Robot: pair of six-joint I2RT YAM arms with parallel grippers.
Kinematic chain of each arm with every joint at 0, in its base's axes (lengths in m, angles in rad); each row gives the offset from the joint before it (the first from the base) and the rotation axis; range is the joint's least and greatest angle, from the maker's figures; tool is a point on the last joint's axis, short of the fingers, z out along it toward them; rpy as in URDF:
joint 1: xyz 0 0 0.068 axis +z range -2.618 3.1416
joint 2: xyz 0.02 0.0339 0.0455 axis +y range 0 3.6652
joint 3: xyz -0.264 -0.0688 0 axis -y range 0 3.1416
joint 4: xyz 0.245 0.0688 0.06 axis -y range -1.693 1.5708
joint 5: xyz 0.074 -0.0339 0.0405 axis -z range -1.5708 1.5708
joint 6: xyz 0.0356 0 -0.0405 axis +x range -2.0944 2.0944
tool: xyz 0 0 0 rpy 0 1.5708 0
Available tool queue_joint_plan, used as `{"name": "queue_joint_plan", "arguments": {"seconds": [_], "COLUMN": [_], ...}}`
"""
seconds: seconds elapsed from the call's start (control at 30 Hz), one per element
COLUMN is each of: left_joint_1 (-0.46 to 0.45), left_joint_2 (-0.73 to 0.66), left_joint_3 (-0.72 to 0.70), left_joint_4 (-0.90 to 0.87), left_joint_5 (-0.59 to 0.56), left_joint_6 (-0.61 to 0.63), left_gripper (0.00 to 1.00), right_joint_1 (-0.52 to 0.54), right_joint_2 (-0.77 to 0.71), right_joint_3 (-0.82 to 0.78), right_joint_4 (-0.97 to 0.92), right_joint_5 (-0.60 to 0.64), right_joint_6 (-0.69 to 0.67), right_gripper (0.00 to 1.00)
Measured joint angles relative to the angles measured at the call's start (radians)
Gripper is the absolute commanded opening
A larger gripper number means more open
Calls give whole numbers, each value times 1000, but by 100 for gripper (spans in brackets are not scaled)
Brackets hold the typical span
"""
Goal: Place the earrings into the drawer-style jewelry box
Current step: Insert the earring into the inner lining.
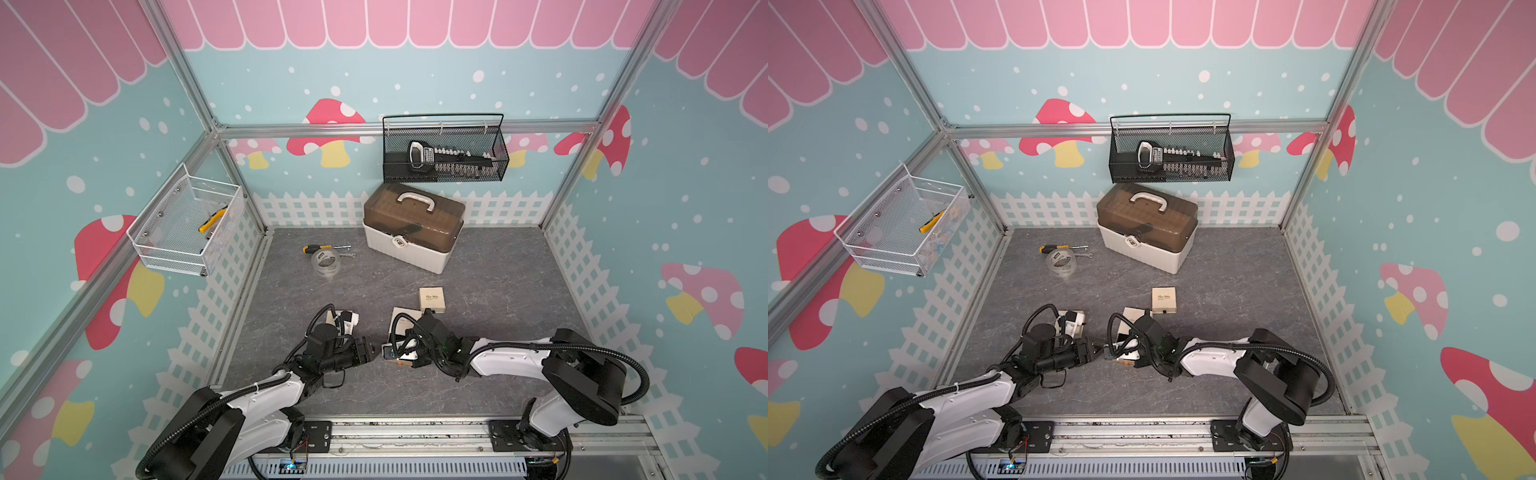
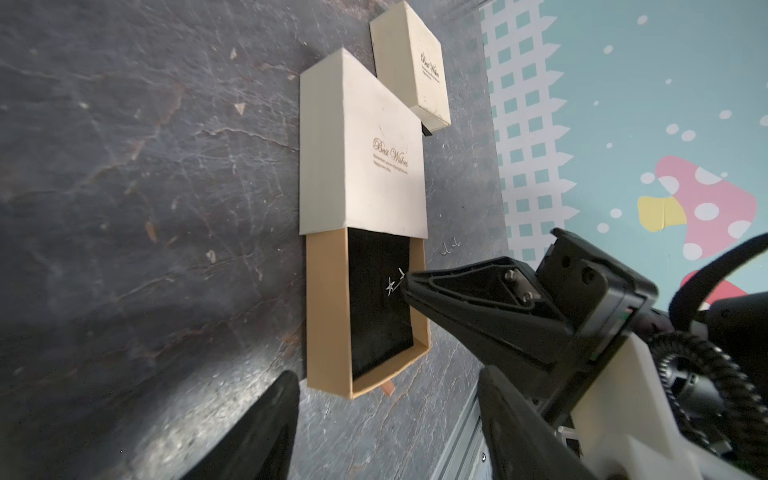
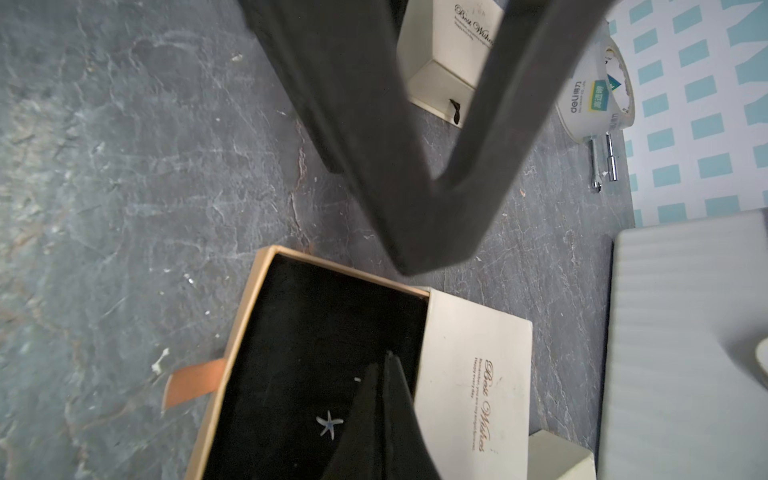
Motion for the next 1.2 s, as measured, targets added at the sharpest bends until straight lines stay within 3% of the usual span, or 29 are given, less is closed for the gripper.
{"name": "queue_joint_plan", "arguments": {"seconds": [1.2], "left_joint_1": [14], "left_joint_2": [16], "left_joint_3": [-4], "left_joint_4": [-48], "left_joint_5": [-1], "left_joint_6": [28], "left_gripper": [68], "right_joint_1": [7], "right_joint_2": [104], "right_joint_3": [40], "right_joint_4": [50], "right_joint_5": [27], "right_joint_6": [-41], "right_gripper": [0]}}
